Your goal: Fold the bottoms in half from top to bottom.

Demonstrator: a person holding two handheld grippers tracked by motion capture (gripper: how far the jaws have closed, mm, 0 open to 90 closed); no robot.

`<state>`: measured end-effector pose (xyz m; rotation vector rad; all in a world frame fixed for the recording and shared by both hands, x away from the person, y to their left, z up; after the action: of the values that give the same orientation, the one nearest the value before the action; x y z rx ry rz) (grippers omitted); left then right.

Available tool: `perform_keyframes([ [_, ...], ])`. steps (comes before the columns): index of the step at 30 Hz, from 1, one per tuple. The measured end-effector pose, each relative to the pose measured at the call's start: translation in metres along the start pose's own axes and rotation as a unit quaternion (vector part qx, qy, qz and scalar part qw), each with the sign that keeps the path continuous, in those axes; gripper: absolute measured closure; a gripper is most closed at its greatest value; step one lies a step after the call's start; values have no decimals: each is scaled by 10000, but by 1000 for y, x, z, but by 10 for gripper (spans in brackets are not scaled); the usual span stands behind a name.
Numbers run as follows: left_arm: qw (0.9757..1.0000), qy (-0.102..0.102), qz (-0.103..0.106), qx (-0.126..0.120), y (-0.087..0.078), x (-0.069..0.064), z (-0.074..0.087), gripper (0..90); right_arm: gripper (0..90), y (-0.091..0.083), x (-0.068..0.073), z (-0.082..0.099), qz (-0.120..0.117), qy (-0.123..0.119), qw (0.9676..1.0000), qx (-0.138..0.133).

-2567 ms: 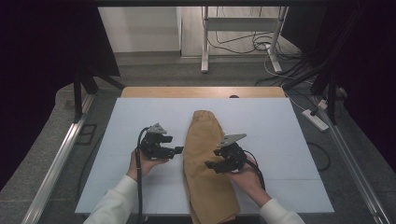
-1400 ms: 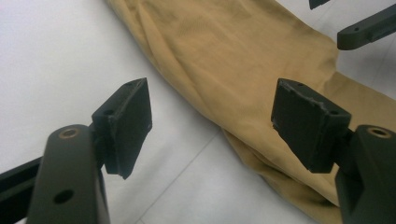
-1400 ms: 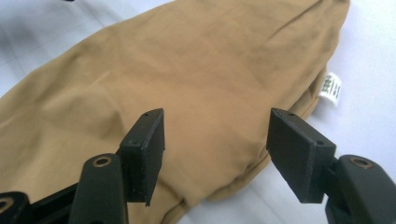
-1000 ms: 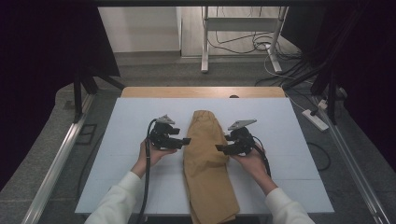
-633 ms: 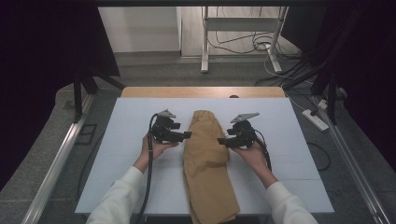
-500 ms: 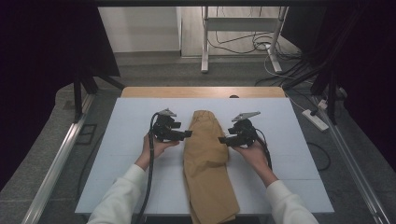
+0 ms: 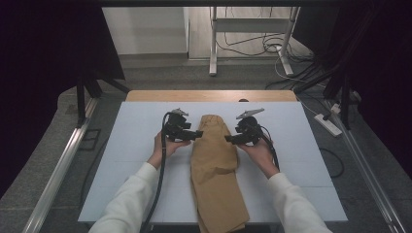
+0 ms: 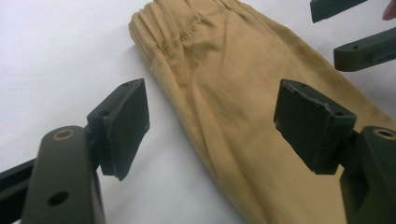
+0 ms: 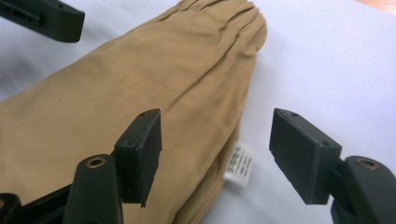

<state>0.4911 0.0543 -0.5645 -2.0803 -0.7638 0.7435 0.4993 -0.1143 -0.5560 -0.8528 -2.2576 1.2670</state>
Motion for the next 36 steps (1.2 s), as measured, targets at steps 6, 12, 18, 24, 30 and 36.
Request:
perform_keyframes([
  [6, 10000, -35, -26, 65, 9, 5, -8, 259, 348, 8, -5, -12, -13, 77, 10000, -52],
  [12, 9998, -119, -12, 134, 19, 10, -12, 257, 348, 19, -14, -19, -34, 261, 9996, -79],
  [18, 9998, -58, -50, 171, 24, 10, -16, 255, 348, 24, -18, -26, -54, 332, 9993, -158],
  [24, 9996, -92, -93, 230, 29, 13, -17, 255, 347, 30, -18, -30, -3, 296, 9995, -63],
  [30, 9992, -126, -137, 342, 35, 18, -15, 253, 345, 41, -22, -32, 59, 301, 9995, 58],
  [36, 9982, -152, -212, 544, 44, 23, -10, 249, 330, 55, -29, -26, 64, 346, 9989, 317],
])
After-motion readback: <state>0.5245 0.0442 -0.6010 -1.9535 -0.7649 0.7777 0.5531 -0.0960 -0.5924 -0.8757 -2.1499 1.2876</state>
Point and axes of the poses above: each handheld gripper's, and its own axes: y roughly forward along the jaws, z roughly out of its underside, x roughly to its left, the point moved 10 cm from there along y, roughly forward along the jaws, and after that the axes turned 14 degrees about x, right-handed, at the moved point
